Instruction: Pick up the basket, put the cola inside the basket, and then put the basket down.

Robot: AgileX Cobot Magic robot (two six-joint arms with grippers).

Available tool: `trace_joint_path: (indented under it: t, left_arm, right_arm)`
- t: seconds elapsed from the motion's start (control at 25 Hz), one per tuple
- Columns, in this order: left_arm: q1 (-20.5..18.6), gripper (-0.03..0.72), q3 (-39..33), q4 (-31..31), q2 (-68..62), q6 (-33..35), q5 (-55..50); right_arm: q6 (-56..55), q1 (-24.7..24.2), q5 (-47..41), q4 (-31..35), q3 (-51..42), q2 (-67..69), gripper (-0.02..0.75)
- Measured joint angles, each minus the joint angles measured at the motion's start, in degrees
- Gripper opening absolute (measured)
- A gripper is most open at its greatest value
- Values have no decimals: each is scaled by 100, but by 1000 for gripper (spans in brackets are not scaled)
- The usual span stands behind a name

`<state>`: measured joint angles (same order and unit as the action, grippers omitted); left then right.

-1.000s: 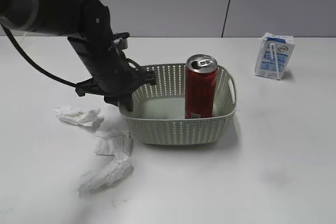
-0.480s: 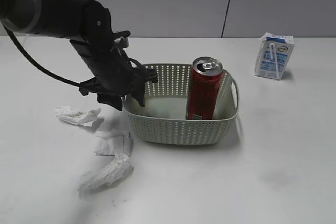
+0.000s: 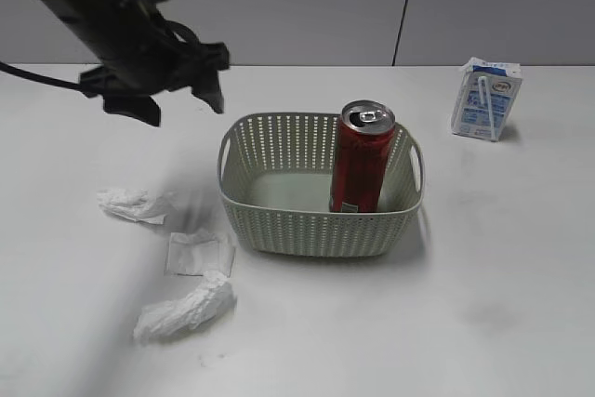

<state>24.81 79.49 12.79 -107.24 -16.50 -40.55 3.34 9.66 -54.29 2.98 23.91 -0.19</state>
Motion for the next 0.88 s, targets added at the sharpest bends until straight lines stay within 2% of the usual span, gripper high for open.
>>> trace_joint_path:
  t: [0.32,0.44,0.56,0.64,0.88]
  left_arm:
    - [-1756,636,0,-67,617,1132,-1315]
    - [-2250,630,0,-512,622,1410,-1925]
    - [-2481,620,0,-1319,626,1481,-2579]
    - [-2514,615,-27,-1540,676,1525,-2803]
    - [-2495,599,-805,-631,1461,2082,-2646]
  right_arm:
    - [8,0,7,-11,0,0,583]
    - [8,0,7,-11,0,0,583]
    - [8,0,7,-11,0,0,583]
    - [8,0,7,-11,0,0,582]
    - [8,0,7,-11,0,0,582]
